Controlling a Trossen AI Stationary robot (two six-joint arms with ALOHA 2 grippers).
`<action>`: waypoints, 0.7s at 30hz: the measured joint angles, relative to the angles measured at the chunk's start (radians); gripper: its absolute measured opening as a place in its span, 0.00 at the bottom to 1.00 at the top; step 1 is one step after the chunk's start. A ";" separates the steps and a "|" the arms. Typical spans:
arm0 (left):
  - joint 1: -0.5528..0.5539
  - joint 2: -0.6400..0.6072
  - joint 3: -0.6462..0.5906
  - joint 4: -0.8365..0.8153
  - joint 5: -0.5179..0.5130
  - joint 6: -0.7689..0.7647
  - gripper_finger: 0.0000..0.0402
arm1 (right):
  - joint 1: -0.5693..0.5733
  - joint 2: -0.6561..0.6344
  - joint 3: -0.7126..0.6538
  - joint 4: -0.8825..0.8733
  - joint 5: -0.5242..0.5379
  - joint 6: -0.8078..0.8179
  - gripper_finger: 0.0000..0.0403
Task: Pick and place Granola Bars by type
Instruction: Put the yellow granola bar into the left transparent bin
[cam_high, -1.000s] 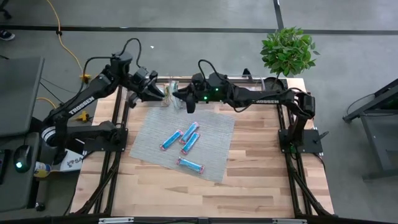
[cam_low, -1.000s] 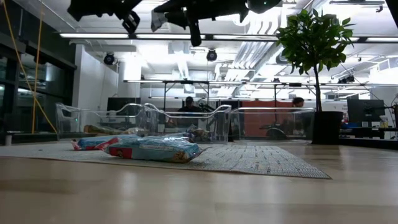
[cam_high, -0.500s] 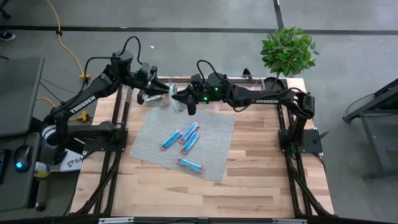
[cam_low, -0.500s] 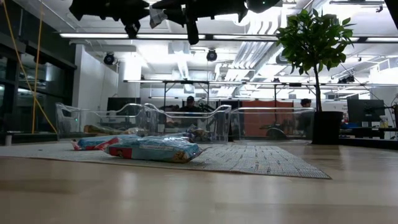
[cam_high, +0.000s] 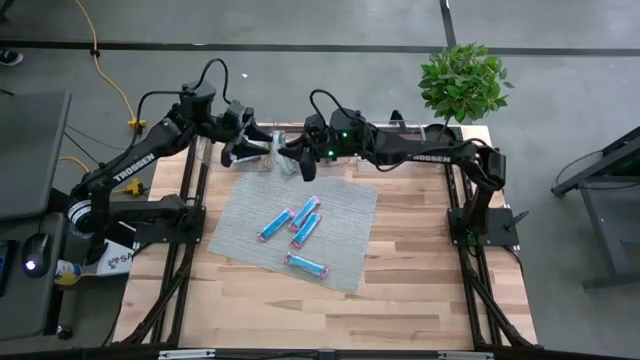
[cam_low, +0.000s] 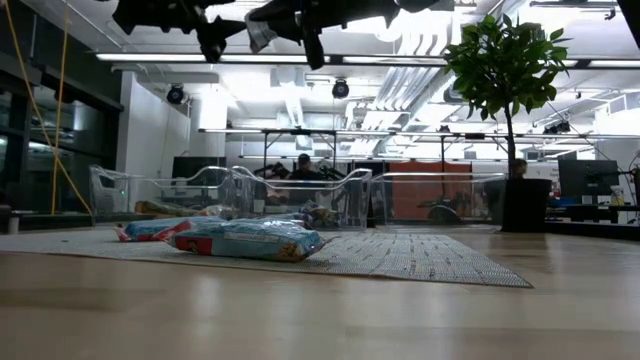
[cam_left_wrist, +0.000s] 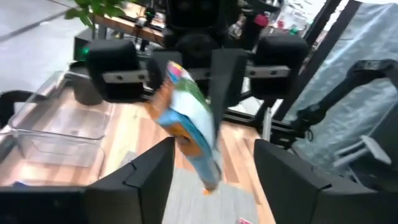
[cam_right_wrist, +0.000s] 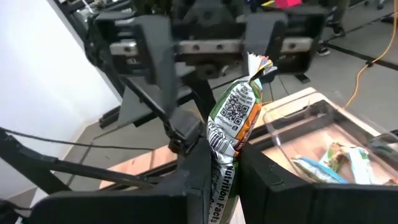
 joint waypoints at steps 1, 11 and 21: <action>0.000 0.000 0.000 0.000 0.005 -0.007 0.56 | -0.002 0.000 0.000 0.002 0.000 0.000 0.11; 0.000 0.019 0.000 0.009 -0.008 -0.021 0.60 | -0.002 0.000 0.000 0.020 0.000 0.000 0.11; -0.015 0.064 0.000 0.189 -0.003 -0.115 0.60 | -0.002 0.000 0.000 0.034 -0.001 0.003 0.11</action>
